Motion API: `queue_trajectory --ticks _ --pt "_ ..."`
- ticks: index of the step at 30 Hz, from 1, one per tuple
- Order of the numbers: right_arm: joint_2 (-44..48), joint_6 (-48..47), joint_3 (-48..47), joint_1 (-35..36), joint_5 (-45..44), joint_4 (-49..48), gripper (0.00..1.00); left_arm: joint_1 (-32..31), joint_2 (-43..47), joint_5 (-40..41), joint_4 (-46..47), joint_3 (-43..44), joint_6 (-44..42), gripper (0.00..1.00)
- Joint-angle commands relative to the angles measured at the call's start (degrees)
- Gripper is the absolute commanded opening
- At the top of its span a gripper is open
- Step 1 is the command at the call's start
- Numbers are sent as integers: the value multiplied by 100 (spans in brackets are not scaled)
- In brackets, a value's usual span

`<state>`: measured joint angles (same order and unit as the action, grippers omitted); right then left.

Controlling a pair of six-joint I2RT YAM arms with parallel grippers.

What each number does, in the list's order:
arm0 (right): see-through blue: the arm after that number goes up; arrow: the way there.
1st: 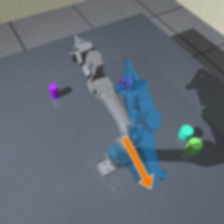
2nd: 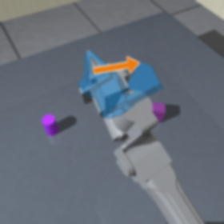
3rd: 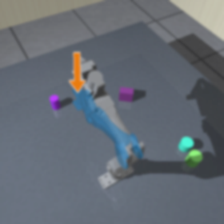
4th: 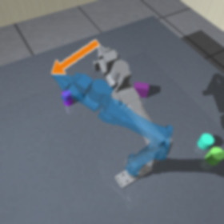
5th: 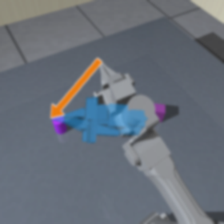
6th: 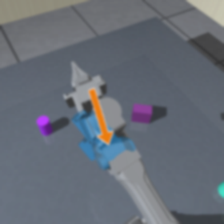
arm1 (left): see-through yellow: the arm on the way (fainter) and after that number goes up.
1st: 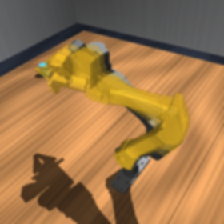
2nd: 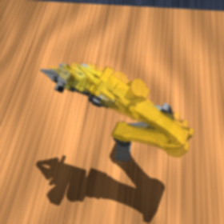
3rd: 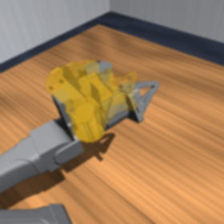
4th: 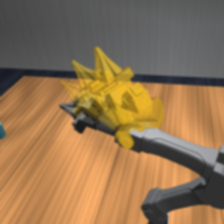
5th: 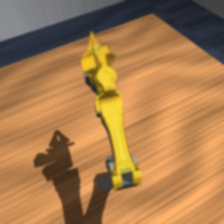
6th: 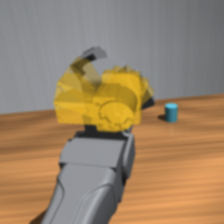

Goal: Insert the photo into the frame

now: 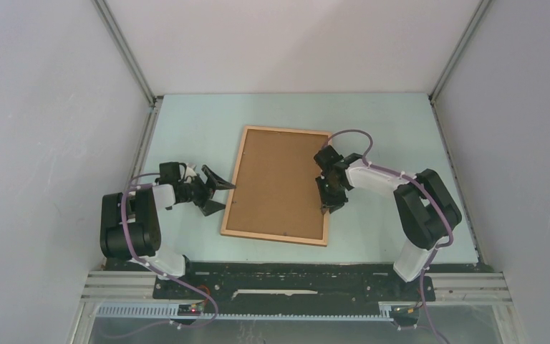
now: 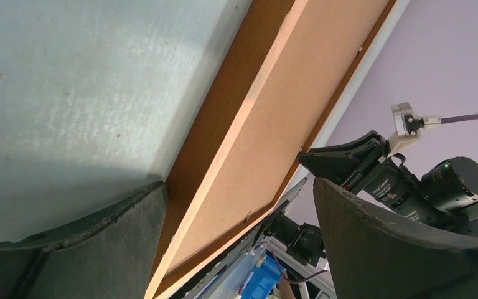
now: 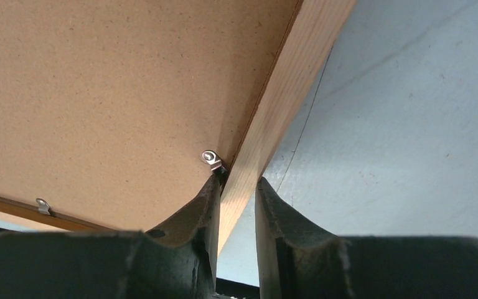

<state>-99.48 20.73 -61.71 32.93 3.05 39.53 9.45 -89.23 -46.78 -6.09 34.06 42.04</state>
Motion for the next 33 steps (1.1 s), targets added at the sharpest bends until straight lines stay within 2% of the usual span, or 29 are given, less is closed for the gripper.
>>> queue_trajectory --ticks 1,5,8,9,10,11,13,15,26,33 --pt "17 -746 -165 -98 116 -995 0 20 81 -156 15 -146 35 96" --pt "163 -544 -204 -16 11 -1092 0 32 107 -143 4 -146 24 96" --pt "356 -57 -284 67 -258 -796 1 37 110 -138 2 -146 15 96" --pt "446 70 -281 108 -284 -729 13 45 110 -138 3 -138 19 96" --pt "531 188 -267 158 -302 -659 30 43 101 -138 6 -138 15 96" --pt "603 276 -271 207 -451 -600 41 42 99 -142 3 -137 22 96" --pt "681 401 -271 267 -514 -513 52 46 99 -144 7 -137 23 96" --pt "697 427 -269 320 -553 -486 57 50 103 -143 11 -137 23 96" --pt "201 398 -590 348 -1028 -146 59 62 125 -147 15 -132 10 96" --pt "208 937 -529 328 -940 -208 59 64 226 -172 19 -137 -31 99"
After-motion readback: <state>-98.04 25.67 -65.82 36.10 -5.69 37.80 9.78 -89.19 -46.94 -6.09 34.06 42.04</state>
